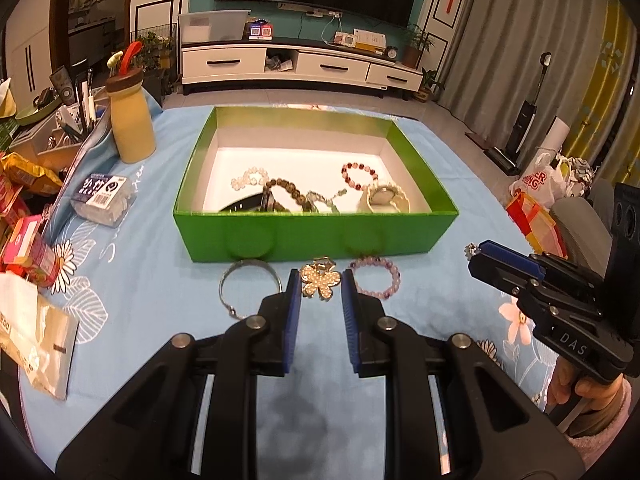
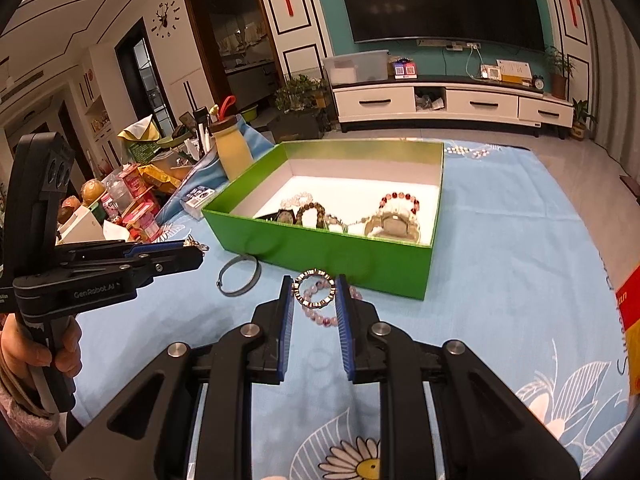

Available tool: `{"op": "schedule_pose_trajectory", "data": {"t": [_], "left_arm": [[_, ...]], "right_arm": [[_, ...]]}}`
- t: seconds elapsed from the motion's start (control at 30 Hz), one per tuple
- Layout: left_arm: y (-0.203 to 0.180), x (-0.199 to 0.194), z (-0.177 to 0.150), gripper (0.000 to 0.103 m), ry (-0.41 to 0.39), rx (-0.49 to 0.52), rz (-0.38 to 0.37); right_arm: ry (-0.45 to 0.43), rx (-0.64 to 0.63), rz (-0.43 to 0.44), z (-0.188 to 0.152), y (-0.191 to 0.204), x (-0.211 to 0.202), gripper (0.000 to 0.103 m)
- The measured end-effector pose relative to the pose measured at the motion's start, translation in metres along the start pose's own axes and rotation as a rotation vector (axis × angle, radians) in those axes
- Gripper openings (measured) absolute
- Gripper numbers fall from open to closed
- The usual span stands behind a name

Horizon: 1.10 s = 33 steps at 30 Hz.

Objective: Organize jewelry
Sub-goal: 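Carry the flower charm and silver ring over the green box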

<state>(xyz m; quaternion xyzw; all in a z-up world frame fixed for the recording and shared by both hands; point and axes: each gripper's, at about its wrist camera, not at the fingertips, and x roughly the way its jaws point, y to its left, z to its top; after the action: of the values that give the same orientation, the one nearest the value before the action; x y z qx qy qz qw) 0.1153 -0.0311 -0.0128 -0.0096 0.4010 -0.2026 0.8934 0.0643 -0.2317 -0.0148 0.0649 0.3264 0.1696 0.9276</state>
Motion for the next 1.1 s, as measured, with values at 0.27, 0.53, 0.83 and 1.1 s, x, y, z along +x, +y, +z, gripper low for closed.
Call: {"op": "schedule_pose_trajectory", "data": {"t": [0.27, 0.53, 0.83, 1.1], "left_arm": [[0.000, 0.005, 0.027, 0.020, -0.034, 0.012, 0.008], [0.010, 0.028, 0.068, 0.020, -0.037, -0.033, 0.001], [0.019, 0.060, 0.099, 0.020, -0.022, -0.043, 0.025], [0.028, 0.099, 0.117, 0.020, 0.033, -0.047, 0.038]], "right_arm": [[-0.035, -0.014, -0.006, 0.021, -0.006, 0.005, 0.021], [-0.047, -0.006, 0.007, 0.050, -0.015, 0.025, 0.021], [-0.037, -0.009, 0.001, 0.075, -0.018, 0.054, 0.021], [0.034, 0.066, 0.004, 0.096, -0.038, 0.094, 0.021]]}}
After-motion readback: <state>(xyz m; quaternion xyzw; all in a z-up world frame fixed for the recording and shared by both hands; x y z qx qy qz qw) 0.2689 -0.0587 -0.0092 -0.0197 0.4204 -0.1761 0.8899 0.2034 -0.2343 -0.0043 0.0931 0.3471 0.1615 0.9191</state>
